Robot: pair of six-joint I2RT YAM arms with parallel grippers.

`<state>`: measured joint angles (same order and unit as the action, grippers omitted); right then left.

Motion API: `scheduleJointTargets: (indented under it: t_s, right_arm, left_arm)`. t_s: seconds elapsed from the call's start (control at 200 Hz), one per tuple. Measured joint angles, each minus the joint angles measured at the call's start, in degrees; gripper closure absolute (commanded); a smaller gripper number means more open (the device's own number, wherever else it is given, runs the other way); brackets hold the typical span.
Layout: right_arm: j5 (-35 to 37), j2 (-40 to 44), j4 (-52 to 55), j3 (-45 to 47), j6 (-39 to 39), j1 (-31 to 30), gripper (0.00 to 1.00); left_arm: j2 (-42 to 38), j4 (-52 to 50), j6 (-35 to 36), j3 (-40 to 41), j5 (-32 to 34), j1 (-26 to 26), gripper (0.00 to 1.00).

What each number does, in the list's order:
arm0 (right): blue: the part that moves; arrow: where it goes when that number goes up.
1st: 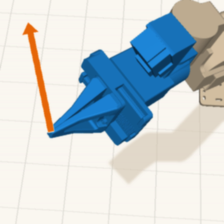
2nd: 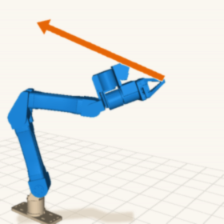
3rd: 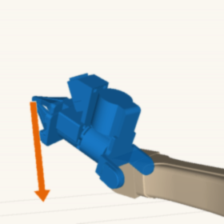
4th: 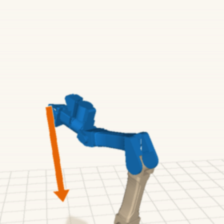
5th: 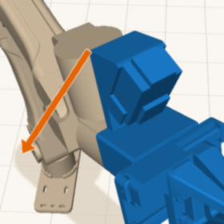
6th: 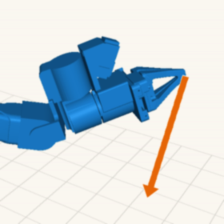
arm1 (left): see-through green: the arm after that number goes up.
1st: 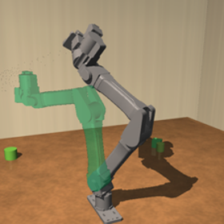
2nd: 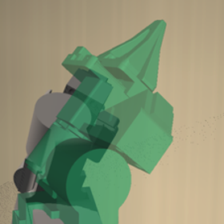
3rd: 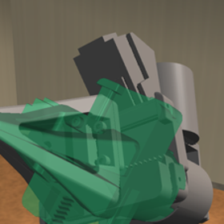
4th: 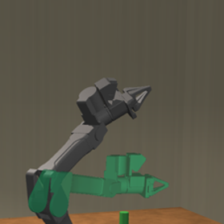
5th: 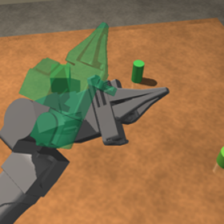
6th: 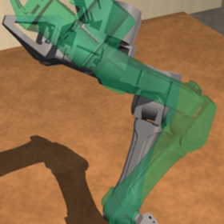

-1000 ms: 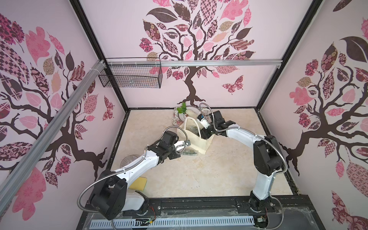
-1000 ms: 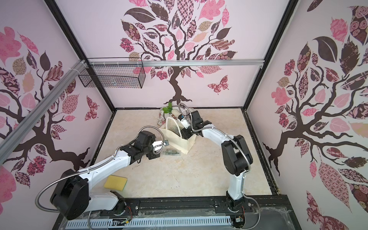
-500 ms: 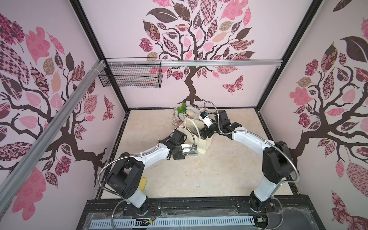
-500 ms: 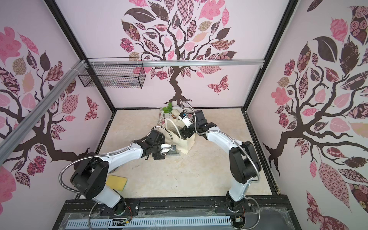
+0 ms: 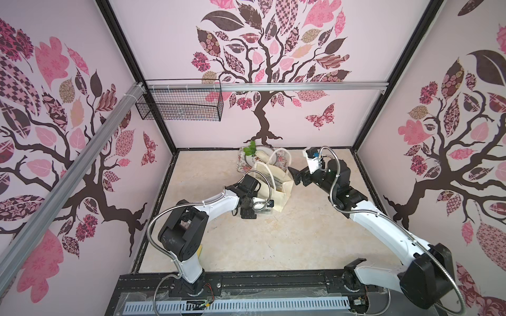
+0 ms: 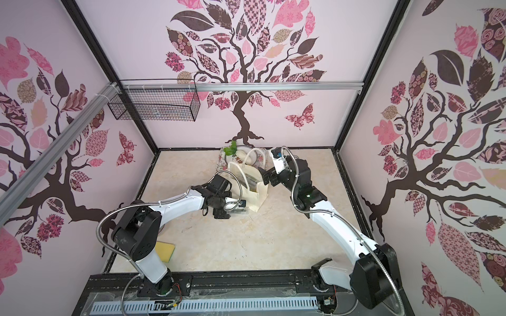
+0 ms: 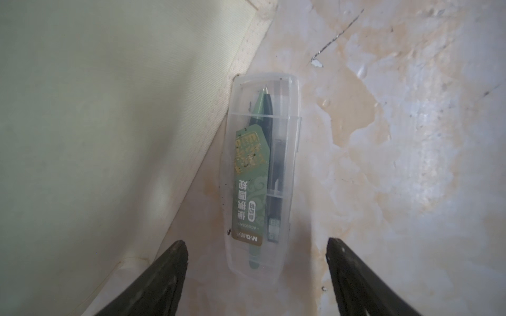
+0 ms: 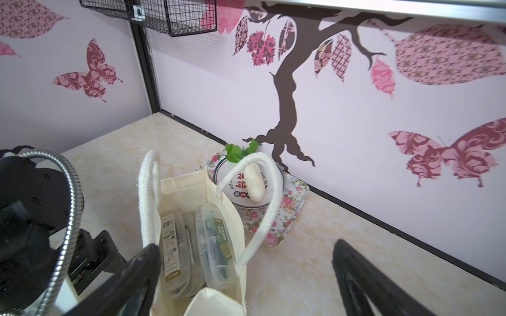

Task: Put the compass set into the canvas bag
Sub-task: Pick up the compass set at the center of the board.

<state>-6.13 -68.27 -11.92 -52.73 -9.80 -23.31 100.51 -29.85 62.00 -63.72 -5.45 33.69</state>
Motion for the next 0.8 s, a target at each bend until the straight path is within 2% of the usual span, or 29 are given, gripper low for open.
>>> scheduleJointTargets:
  t_s: [0.12,0.3,0.365,0.485,0.685,0.8]
  right_arm:
    - [2.38,3.26,-1.68,1.9,0.76,0.44,0.0]
    - [5.14,4.37,-2.86,3.65,1.07,0.52,0.0]
    - [5.81,4.37,-2.84,3.96,1.07,0.52,0.0]
    - [6.58,4.37,-3.1,4.07,1.14,0.52,0.0]
    - [7.54,4.37,-4.22,4.85,1.49,0.63,0.0]
    - [7.91,4.37,-4.92,5.6,1.9,0.96,0.0]
  left_arm:
    - [2.73,-0.83,0.0,-1.75,-0.02,-0.15,0.23]
    - [7.06,-3.78,-0.02,-5.25,0.31,-0.48,0.34]
    - [7.91,-4.55,-0.24,-6.38,0.42,-0.5,0.44]
    - [8.31,-5.01,-0.7,-6.75,0.81,-0.55,0.55]
    - [7.67,-3.48,-0.72,-5.97,2.4,-0.55,0.63]
    - [4.46,-1.44,-0.74,-2.89,3.69,-0.52,0.62]
